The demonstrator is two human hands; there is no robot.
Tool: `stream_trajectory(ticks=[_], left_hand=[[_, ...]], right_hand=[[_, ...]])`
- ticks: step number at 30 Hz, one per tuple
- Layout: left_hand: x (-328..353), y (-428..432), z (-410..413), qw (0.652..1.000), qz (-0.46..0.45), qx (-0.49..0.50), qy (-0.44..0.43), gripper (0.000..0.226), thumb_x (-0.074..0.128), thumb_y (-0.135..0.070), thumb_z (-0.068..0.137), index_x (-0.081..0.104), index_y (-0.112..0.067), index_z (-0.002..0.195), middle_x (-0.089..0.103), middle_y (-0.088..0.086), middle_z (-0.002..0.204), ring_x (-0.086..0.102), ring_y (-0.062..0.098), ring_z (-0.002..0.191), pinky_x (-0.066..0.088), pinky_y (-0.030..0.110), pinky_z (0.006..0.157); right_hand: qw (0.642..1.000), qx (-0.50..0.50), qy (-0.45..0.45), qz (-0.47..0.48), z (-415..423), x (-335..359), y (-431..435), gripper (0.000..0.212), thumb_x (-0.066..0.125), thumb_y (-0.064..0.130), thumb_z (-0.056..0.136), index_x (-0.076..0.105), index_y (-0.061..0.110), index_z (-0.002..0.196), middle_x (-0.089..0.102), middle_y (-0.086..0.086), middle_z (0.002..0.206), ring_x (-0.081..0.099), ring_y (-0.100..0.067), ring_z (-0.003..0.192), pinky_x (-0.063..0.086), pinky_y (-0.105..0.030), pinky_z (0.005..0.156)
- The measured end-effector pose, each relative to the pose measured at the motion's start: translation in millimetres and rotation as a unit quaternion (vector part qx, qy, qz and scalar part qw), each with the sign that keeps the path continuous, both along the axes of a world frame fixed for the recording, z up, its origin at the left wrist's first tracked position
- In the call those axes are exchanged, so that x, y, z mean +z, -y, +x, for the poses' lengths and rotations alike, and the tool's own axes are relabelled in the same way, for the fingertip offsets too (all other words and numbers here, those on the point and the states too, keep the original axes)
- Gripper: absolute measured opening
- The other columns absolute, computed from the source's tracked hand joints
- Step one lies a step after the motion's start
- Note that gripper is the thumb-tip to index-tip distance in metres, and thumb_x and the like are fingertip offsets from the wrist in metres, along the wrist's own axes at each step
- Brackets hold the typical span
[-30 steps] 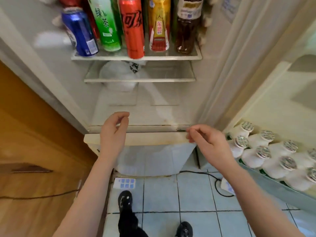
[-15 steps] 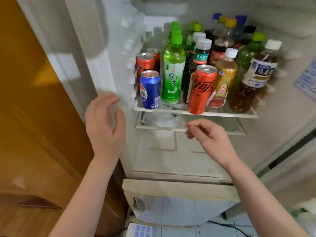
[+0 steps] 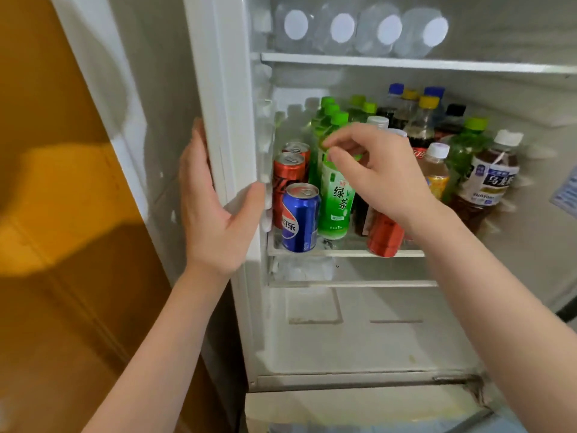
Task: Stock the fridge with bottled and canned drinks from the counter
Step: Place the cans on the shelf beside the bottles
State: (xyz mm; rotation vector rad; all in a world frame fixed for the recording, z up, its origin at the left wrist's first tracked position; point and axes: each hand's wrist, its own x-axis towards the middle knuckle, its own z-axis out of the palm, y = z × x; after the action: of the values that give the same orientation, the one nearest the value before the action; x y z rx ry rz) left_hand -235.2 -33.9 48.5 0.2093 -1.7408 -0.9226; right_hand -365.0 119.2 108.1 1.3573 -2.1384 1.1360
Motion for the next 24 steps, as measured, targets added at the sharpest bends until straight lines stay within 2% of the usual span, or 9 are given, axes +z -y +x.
stream_trajectory(ticks=[4, 6, 10, 12, 15, 17, 19, 21, 24], left_hand=[[8, 0, 2, 1.0, 0.012, -0.016, 0.01, 0.075, 0.064, -0.036, 0.079, 0.03, -0.018, 0.143, 0.047, 0.003, 0.13, 0.05, 0.018, 0.118, 0.051, 0.034, 0.094], [12, 0, 3, 1.0, -0.001, -0.012, 0.009, 0.074, 0.066, -0.036, 0.078, 0.032, -0.016, 0.141, 0.047, 0.006, 0.126, 0.052, 0.018, 0.114, 0.052, 0.03, 0.091], [22, -4, 0, 1.0, 0.006, 0.018, 0.012, 0.07, 0.071, -0.03, 0.074, 0.037, -0.021, 0.134, 0.049, 0.004, 0.122, 0.053, 0.014, 0.112, 0.053, 0.037, 0.09], [30, -2, -3, 0.999, 0.006, 0.038, 0.01, 0.066, 0.073, -0.032, 0.071, 0.038, -0.03, 0.127, 0.05, -0.003, 0.118, 0.053, 0.005, 0.107, 0.052, 0.023, 0.083], [45, -2, -9, 0.997, 0.014, 0.071, -0.012, 0.064, 0.075, -0.036, 0.067, 0.034, -0.052, 0.113, 0.048, -0.027, 0.108, 0.047, -0.019, 0.101, 0.04, -0.002, 0.075], [53, -4, -12, 0.995, 0.018, 0.094, -0.03, 0.063, 0.075, -0.034, 0.067, 0.033, -0.058, 0.107, 0.044, -0.038, 0.105, 0.041, -0.029, 0.099, 0.032, -0.009, 0.073], [55, -6, -15, 0.993, 0.014, 0.111, -0.046, 0.061, 0.074, -0.028, 0.068, 0.037, -0.051, 0.11, 0.048, -0.032, 0.105, 0.044, -0.025, 0.1, 0.033, -0.008, 0.074], [53, -10, -17, 0.989, 0.01, 0.132, -0.061, 0.059, 0.073, -0.025, 0.07, 0.041, -0.036, 0.118, 0.052, -0.023, 0.108, 0.05, -0.016, 0.103, 0.036, -0.004, 0.077], [43, -21, -22, 0.961, -0.066, 0.256, -0.081, 0.071, 0.071, -0.021, 0.074, 0.037, -0.009, 0.135, 0.044, 0.0, 0.132, 0.043, 0.009, 0.122, 0.033, 0.013, 0.101]], right_hand=[[0.991, -0.008, -0.078, 0.106, -23, 30, 33, 0.021, 0.054, 0.018, 0.088, 0.068, 0.015, 0.102, 0.069, 0.001, 0.096, 0.063, -0.017, 0.091, 0.049, -0.036, 0.085], [0.977, -0.009, -0.093, 0.19, -39, 39, 49, 0.024, 0.053, 0.018, 0.087, 0.067, 0.016, 0.107, 0.069, -0.003, 0.104, 0.062, -0.022, 0.098, 0.049, -0.039, 0.089], [0.929, -0.03, -0.129, 0.345, -72, 48, 78, 0.033, 0.055, 0.018, 0.085, 0.061, 0.02, 0.117, 0.064, -0.002, 0.115, 0.056, -0.022, 0.108, 0.047, -0.036, 0.092], [0.904, -0.047, -0.161, 0.394, -83, 52, 93, 0.036, 0.056, 0.021, 0.084, 0.058, 0.023, 0.12, 0.06, -0.004, 0.118, 0.053, -0.024, 0.109, 0.048, -0.036, 0.088], [0.87, -0.027, -0.178, 0.458, -96, 57, 114, 0.042, 0.059, 0.02, 0.083, 0.054, 0.023, 0.125, 0.057, -0.005, 0.122, 0.053, -0.025, 0.11, 0.049, -0.038, 0.089], [0.853, -0.001, -0.167, 0.494, -104, 59, 124, 0.049, 0.063, 0.017, 0.08, 0.052, 0.023, 0.128, 0.056, -0.005, 0.125, 0.054, -0.024, 0.11, 0.049, -0.039, 0.091], [0.838, 0.015, -0.164, 0.52, -111, 60, 131, 0.058, 0.069, 0.015, 0.077, 0.05, 0.023, 0.131, 0.055, -0.004, 0.127, 0.053, -0.022, 0.109, 0.049, -0.035, 0.089], [0.82, 0.016, -0.173, 0.545, -116, 58, 138, 0.065, 0.073, 0.014, 0.074, 0.048, 0.023, 0.133, 0.053, -0.002, 0.131, 0.052, -0.02, 0.106, 0.045, -0.029, 0.078], [0.801, 0.024, -0.183, 0.57, -123, 54, 146, 0.075, 0.08, 0.018, 0.068, 0.047, 0.025, 0.135, 0.049, -0.001, 0.134, 0.052, -0.019, 0.105, 0.044, -0.026, 0.069]])
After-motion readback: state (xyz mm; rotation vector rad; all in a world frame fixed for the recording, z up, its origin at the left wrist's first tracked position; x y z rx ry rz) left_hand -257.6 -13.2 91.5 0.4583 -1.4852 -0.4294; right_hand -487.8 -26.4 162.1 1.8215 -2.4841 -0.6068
